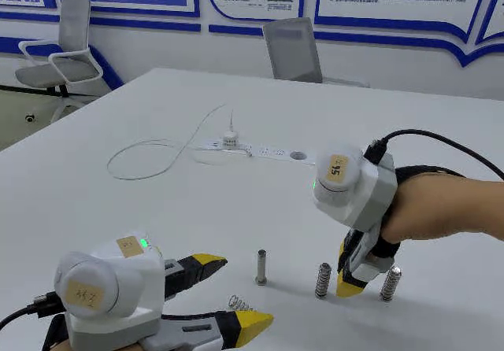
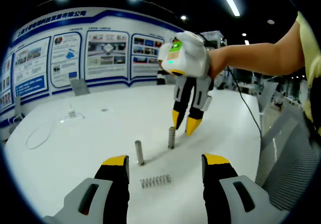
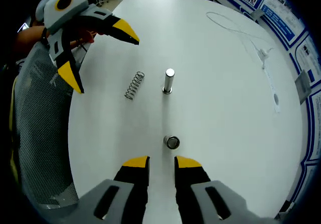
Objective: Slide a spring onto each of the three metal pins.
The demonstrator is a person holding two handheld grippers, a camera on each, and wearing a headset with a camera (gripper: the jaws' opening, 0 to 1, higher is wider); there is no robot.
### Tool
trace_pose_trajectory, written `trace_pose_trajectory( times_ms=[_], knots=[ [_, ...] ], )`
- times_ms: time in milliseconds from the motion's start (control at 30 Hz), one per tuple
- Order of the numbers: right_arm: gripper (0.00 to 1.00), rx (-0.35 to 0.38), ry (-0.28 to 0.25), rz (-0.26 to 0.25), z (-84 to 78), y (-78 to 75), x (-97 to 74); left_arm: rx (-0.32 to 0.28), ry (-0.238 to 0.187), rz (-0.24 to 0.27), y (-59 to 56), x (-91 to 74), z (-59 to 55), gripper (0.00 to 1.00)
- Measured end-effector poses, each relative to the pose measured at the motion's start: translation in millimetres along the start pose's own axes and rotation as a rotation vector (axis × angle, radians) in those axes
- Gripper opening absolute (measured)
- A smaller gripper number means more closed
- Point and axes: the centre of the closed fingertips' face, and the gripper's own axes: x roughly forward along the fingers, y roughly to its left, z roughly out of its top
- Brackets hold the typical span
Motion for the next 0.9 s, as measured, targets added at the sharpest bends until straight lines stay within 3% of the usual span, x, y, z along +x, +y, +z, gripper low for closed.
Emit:
trace_pose_trajectory(
  times_ms=[433,900],
  knots=[
    [0.21,0.009,-0.024,0.019,1.8,23.2,4.0,0.003,0.005,0.001,-0.3,-1.3,-1.4,0.60],
    [0.21,-0.007,-0.075,0.053,24.7,50.0,10.3,0.001,-0.001,0.004,0.5,-2.7,-0.7,0.60]
  ],
)
